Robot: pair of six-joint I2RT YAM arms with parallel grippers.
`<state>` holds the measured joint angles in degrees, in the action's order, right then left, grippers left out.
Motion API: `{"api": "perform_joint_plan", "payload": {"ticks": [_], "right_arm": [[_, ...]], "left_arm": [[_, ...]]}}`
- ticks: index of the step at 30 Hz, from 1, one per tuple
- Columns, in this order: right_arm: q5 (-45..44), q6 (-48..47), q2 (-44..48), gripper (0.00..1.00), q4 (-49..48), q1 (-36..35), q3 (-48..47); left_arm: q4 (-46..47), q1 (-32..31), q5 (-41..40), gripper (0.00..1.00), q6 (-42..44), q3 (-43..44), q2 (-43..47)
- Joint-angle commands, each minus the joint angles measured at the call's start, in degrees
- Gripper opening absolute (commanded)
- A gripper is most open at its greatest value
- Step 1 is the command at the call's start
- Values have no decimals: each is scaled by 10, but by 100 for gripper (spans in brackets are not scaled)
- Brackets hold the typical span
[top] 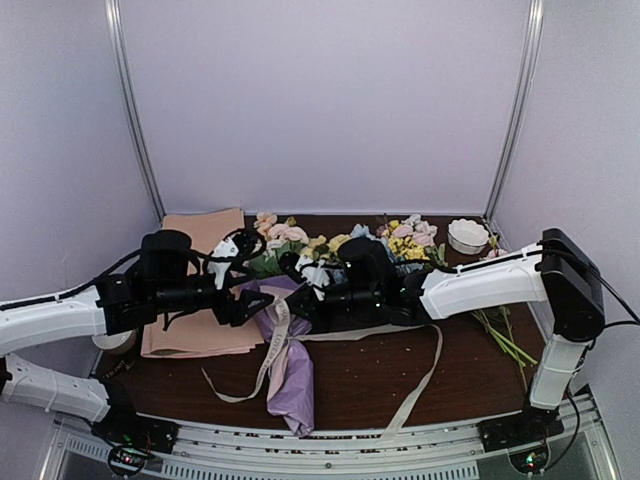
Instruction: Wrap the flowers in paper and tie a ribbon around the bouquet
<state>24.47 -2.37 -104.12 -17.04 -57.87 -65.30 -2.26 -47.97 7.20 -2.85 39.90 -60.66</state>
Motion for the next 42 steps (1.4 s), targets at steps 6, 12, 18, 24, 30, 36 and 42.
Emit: {"api": "perform_joint_plan", "payload": {"ticks": [6, 12, 18, 24, 30, 36, 42], "right_arm": [[-5, -17, 26, 0, 16, 1, -12], [-4, -17, 27, 0, 17, 2, -11], [-3, -20, 29, 0, 17, 2, -9], [1, -24, 31, 0, 21, 1, -8], [-12, -27, 37, 0, 33, 3, -7], [-115, -34, 76, 29, 140, 4, -11], [-327, 80, 166, 41, 390, 5, 24]], "left_arm": [[-21, 23, 158, 69, 13, 39, -93], [8, 24, 111, 50, 10, 31, -92], [42, 24, 98, 48, 20, 11, -75], [24, 24, 85, 36, 37, 23, -92], [45, 24, 113, 0, 27, 17, -94], [69, 24, 86, 0, 4, -10, -79], [108, 21, 55, 0, -27, -47, -67]]}}
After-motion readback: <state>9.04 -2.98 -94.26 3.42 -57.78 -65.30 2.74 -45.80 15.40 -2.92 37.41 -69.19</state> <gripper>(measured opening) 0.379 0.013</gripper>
